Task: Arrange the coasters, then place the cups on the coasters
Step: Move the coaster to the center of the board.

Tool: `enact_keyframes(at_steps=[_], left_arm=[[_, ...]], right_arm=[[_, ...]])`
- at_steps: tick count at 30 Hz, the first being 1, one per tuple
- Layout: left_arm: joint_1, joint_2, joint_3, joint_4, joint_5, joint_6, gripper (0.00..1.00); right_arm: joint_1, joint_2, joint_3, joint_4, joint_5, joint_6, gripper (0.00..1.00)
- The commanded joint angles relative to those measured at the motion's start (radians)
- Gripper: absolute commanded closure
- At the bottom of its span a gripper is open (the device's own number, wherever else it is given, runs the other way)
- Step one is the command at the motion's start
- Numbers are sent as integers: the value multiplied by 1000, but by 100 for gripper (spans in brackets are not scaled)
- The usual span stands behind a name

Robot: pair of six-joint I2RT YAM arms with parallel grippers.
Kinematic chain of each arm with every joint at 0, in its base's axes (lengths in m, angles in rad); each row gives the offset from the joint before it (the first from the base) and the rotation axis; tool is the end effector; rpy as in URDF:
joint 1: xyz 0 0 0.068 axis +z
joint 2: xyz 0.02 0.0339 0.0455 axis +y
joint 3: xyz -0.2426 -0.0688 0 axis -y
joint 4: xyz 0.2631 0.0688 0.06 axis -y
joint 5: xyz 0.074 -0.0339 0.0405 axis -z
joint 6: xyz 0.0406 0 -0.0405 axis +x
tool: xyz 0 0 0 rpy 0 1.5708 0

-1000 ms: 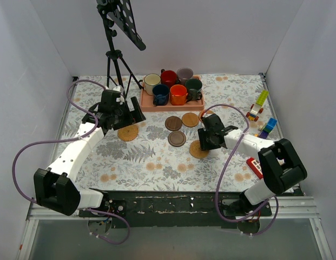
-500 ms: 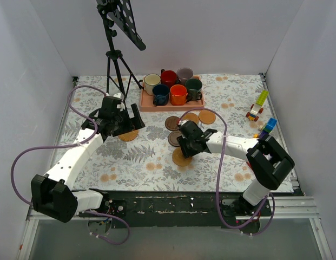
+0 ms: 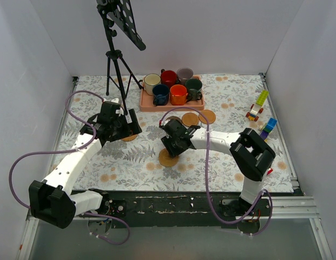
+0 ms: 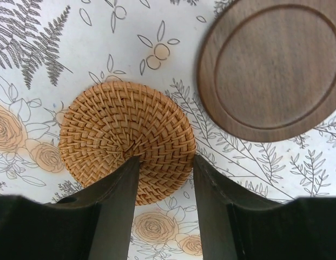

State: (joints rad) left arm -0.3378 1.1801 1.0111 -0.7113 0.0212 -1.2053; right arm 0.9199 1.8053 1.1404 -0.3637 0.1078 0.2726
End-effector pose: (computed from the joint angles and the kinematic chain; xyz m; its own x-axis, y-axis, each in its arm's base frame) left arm 0.2545 -0.0903 0.2644 -0.5813 -0.7855 -0.2124 -0.5563 0.5742 -0.6007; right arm 0.2334 0.2992 0.1364 -0.7037 -0.4822 -0.5218 -0.5896 0.8061 0.0502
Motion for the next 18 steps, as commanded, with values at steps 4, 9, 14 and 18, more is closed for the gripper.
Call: enact_keyframes(at_steps=[4,9,14,18], left_arm=[[-4,-37,-22,-11,-38,-4,2],[-6,-39,-35,-13,-43,7,2],[-4,-50,-52,-16,-49,7,2],[-4,-48,-63,-14,-50,7,2]], right_arm=[[30,137,54,-38,-92,-10,51],[31,167,107,-34,-130,-1,51],[33,218,176,-38,-155,5,52],[34,258,240,-52,-178,17,52]])
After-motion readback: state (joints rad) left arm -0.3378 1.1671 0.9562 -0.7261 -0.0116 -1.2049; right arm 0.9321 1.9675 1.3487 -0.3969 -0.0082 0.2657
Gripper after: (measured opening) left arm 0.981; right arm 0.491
